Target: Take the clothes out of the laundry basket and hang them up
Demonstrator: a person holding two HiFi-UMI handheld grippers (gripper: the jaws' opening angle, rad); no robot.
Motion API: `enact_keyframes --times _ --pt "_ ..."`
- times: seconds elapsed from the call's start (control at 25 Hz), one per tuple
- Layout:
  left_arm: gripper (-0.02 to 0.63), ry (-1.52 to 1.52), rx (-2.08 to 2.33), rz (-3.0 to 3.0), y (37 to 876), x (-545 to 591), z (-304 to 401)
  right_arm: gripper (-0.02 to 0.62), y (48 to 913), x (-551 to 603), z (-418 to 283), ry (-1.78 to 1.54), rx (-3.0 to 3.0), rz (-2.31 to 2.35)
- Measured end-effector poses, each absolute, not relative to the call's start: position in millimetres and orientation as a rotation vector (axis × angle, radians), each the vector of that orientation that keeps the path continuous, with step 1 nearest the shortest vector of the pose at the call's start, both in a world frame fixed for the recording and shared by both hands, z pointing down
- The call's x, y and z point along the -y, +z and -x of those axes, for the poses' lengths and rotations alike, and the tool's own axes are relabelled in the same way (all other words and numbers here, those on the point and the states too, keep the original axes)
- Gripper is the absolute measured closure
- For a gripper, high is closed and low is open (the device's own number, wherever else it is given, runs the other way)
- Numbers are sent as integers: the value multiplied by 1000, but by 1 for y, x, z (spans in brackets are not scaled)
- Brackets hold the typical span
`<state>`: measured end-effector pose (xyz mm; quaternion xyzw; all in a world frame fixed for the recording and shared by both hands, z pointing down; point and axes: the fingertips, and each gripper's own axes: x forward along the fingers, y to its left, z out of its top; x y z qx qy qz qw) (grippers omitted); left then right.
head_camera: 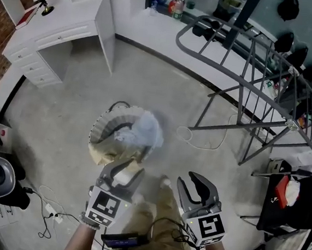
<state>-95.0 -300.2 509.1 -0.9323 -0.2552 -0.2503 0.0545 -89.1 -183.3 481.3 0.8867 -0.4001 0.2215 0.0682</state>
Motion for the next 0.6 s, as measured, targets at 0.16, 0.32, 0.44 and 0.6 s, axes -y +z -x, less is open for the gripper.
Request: enact_keyframes --times 0.16,0.32,0.44,0.6 --pt "454 -875 775 2781 578 291 59 486 521 176 49 697 1209 -2663" --pt "436 -1022 782 2721 654 280 19 486 563 168 17 763 1209 -2669" --pt "433 -1142 751 2695 716 278 -6 486 598 163 0 810 1203 -2680" --pt "433 -1280 730 2618 792 275 -24 486 642 152 -18 850 1198 -2683"
